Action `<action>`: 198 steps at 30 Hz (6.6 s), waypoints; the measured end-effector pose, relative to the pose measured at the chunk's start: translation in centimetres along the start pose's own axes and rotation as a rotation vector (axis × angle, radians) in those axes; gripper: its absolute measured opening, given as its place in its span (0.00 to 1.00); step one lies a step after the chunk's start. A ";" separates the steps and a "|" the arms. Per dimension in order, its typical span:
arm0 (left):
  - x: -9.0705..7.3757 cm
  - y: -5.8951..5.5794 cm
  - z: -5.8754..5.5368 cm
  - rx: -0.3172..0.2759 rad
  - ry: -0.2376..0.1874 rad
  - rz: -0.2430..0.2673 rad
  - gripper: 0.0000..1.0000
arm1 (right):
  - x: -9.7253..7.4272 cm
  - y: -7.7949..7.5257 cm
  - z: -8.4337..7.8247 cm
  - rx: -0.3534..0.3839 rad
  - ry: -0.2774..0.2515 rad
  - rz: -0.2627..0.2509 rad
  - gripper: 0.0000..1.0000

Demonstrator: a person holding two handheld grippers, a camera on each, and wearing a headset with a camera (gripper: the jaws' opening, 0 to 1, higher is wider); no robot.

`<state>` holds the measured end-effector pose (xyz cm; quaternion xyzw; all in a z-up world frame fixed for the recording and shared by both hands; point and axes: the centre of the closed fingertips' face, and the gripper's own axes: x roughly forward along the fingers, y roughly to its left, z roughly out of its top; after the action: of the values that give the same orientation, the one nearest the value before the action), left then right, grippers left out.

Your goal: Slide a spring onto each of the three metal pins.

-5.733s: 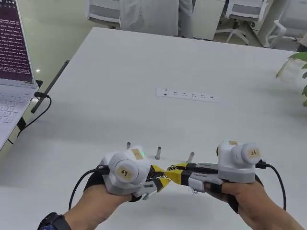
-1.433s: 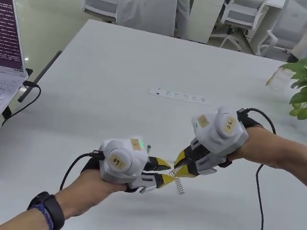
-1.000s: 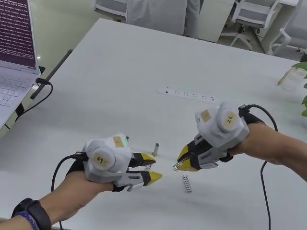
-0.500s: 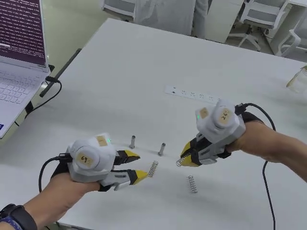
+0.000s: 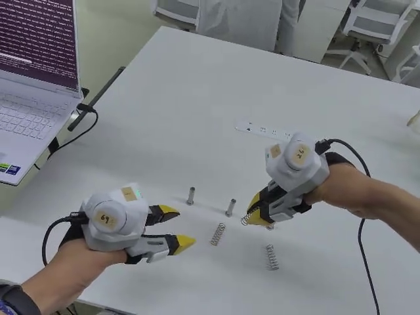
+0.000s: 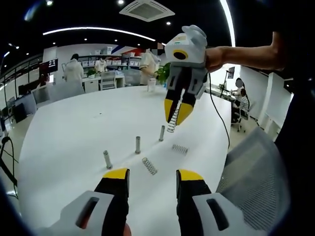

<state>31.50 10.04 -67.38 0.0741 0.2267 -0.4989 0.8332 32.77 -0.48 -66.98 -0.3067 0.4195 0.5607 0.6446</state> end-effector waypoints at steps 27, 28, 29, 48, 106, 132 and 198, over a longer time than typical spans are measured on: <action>-2.6 1.8 -2.1 -0.052 0.021 0.077 0.46 | 3.4 -4.0 2.7 0.001 0.039 -0.025 0.08; -2.6 1.9 -2.1 -0.054 0.020 0.078 0.47 | 3.5 -4.1 2.8 -0.001 0.040 -0.025 0.08; -2.7 1.9 -2.1 -0.056 0.020 0.080 0.47 | 3.7 -4.1 2.9 -0.002 0.040 -0.023 0.08; -3.4 2.5 -2.2 -0.076 0.013 0.108 0.51 | 5.7 -6.3 5.0 -0.031 0.064 -0.022 0.08; -4.0 2.9 -2.7 -0.120 0.019 0.132 0.49 | 9.8 -9.1 7.5 -0.136 0.141 0.010 0.09; -4.0 3.0 -2.9 -0.126 0.019 0.133 0.49 | 12.7 -9.3 6.5 -0.196 0.223 0.018 0.09; -4.2 2.6 -1.2 -0.087 0.008 0.110 0.56 | 7.7 -8.6 4.9 -0.011 0.072 -0.088 0.31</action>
<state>31.68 15.08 -66.82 0.0520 0.2471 -0.4415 0.8610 42.35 5.79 -72.13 -0.3484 0.4252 0.5230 0.6514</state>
